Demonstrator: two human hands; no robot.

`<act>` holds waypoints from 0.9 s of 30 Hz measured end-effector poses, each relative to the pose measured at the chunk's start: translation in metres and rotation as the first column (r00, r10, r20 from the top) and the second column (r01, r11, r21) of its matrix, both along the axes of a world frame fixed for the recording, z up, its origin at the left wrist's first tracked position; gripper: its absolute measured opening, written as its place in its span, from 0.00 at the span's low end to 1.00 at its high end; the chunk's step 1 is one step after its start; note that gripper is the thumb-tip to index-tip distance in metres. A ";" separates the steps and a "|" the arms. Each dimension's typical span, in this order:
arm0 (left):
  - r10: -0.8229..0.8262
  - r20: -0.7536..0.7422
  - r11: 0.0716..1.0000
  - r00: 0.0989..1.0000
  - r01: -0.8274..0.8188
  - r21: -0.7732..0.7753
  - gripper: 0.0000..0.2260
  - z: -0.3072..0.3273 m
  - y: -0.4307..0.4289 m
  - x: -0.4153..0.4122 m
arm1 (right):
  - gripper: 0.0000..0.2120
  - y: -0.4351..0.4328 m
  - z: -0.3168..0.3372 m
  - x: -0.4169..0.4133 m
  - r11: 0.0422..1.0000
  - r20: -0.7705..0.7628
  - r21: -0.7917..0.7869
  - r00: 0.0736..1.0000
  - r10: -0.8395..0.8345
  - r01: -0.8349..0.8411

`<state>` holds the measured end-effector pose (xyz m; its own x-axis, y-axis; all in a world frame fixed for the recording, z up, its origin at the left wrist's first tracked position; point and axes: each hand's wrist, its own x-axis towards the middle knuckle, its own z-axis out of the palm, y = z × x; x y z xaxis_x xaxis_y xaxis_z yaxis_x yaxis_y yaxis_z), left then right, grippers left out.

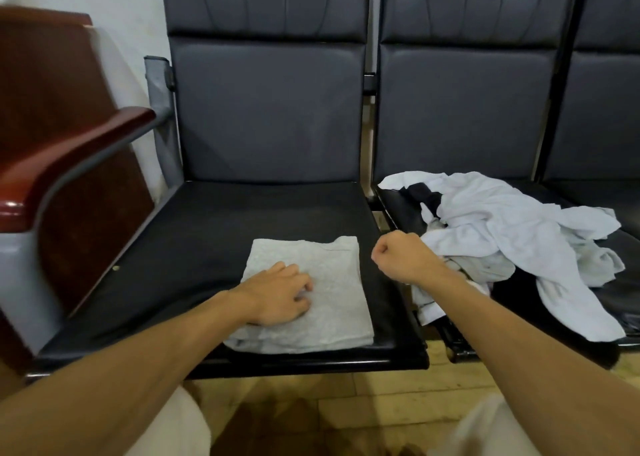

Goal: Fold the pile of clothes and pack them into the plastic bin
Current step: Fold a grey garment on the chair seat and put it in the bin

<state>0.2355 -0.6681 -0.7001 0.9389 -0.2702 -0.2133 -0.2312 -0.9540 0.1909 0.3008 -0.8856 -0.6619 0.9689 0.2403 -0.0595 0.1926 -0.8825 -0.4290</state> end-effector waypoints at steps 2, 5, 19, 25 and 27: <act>0.055 -0.009 0.998 0.998 -0.055 0.036 0.14 0.003 0.024 -0.009 | 0.10 0.014 -0.001 -0.002 0.999 -0.048 -0.023 0.998 0.031 -0.032; 0.141 -0.033 0.990 0.990 -0.141 0.000 0.14 0.007 0.057 -0.023 | 0.09 0.038 -0.005 -0.002 0.993 -0.112 -0.075 0.990 0.081 -0.090; 0.757 -0.093 0.654 0.647 -0.748 0.113 0.37 -0.007 0.142 -0.028 | 0.19 0.127 -0.030 0.004 0.930 -0.415 -0.239 0.895 0.164 -0.281; 0.708 -0.269 0.565 0.653 -0.752 -0.339 0.26 -0.012 0.125 -0.023 | 0.20 0.147 -0.029 -0.008 0.929 -0.399 -0.205 0.893 0.209 -0.309; 0.713 -0.258 0.476 0.653 -0.719 -0.506 0.20 -0.001 0.115 -0.026 | 0.15 0.150 -0.029 -0.011 0.971 -0.368 -0.040 0.907 0.206 -0.236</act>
